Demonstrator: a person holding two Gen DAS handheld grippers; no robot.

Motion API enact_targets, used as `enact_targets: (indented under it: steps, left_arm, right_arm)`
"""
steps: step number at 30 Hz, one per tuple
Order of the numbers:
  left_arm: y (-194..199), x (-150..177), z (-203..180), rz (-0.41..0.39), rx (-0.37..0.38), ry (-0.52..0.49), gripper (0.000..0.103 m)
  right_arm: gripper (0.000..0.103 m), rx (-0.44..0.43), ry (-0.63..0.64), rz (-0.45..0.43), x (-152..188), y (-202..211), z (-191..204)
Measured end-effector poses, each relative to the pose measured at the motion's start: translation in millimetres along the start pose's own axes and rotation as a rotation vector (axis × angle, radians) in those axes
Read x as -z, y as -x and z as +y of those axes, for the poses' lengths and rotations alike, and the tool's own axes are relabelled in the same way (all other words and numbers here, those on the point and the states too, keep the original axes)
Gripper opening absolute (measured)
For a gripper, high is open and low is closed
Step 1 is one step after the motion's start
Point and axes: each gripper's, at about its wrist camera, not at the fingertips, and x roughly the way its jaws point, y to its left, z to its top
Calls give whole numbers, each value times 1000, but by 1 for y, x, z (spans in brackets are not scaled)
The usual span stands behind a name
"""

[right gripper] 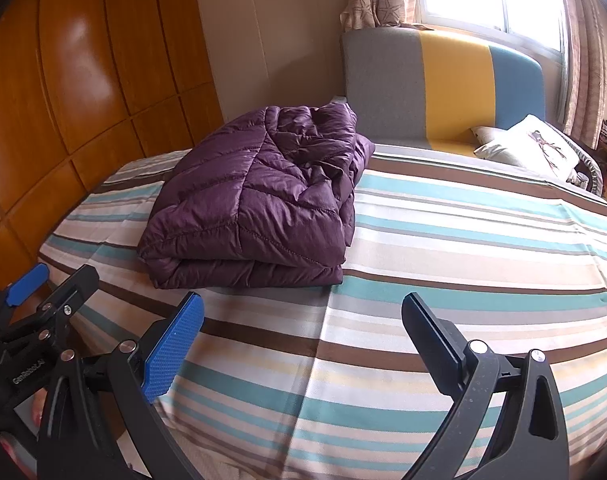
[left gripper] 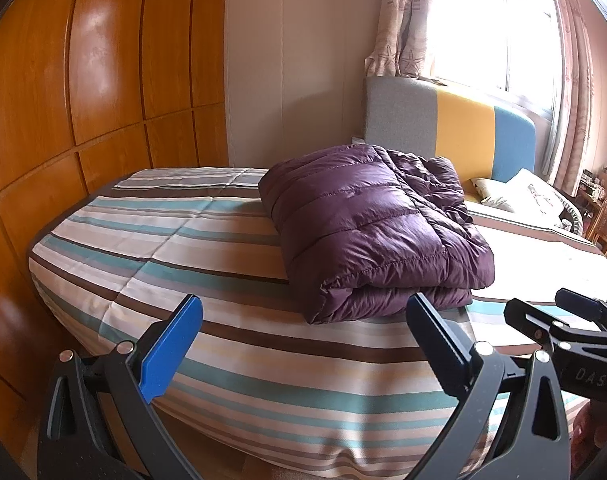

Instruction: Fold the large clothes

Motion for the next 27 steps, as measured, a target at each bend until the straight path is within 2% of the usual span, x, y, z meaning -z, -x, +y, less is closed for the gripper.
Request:
enact_targets:
  steps: [9, 15, 27]
  left_arm:
    - [2, 2, -4, -13, -2, -14, 101]
    - [10, 2, -10, -65, -11, -52, 101]
    - [9, 2, -15, -28, 27, -48, 101]
  right_arm:
    - [99, -5, 0, 6, 1, -2, 0]
    - [99, -6, -6, 9, 2, -4, -2]
    - [99, -11, -22, 22, 0, -10, -8]
